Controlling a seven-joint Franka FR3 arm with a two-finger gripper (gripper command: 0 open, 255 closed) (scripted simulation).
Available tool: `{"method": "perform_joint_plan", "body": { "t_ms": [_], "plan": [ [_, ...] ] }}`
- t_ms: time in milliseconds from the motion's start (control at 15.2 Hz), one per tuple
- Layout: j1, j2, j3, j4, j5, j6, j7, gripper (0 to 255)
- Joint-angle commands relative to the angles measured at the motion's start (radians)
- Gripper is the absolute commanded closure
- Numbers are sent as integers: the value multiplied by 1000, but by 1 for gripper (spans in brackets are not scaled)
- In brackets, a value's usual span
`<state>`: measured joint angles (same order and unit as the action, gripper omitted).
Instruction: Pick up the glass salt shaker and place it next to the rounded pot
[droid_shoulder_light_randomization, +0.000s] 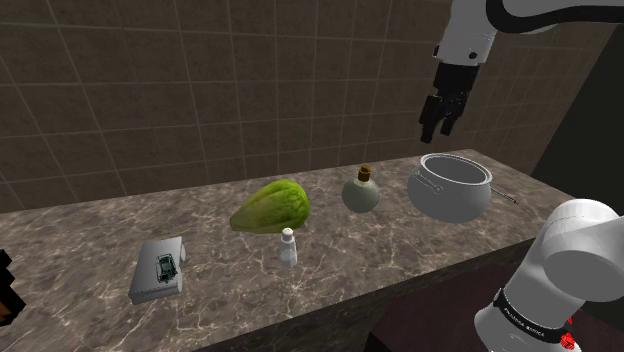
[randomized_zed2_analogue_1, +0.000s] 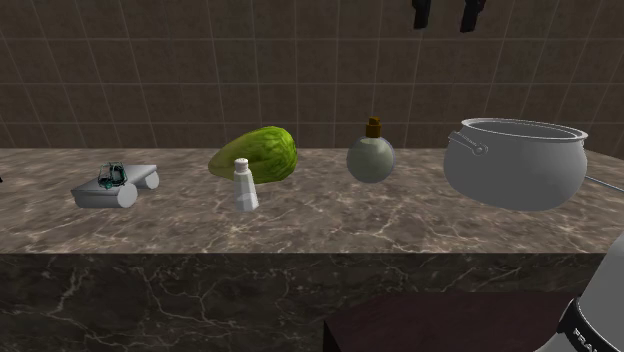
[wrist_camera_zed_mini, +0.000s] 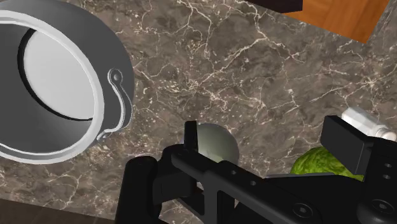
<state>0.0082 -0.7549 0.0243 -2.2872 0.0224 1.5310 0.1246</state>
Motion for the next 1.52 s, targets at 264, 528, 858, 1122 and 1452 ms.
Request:
{"method": "perform_joint_plan", "body": {
  "t_ms": [264, 528, 858, 1122, 1452],
  "plan": [
    [22, 84, 70, -3, 34, 78, 67, 0],
    [42, 184, 138, 13, 58, 153, 133, 0],
    [60, 329, 220, 59, 68, 240, 217, 0],
    [73, 460, 282, 118, 55, 300, 290, 0],
    [92, 639, 350, 219, 9, 357, 388, 0]
  ]
}}
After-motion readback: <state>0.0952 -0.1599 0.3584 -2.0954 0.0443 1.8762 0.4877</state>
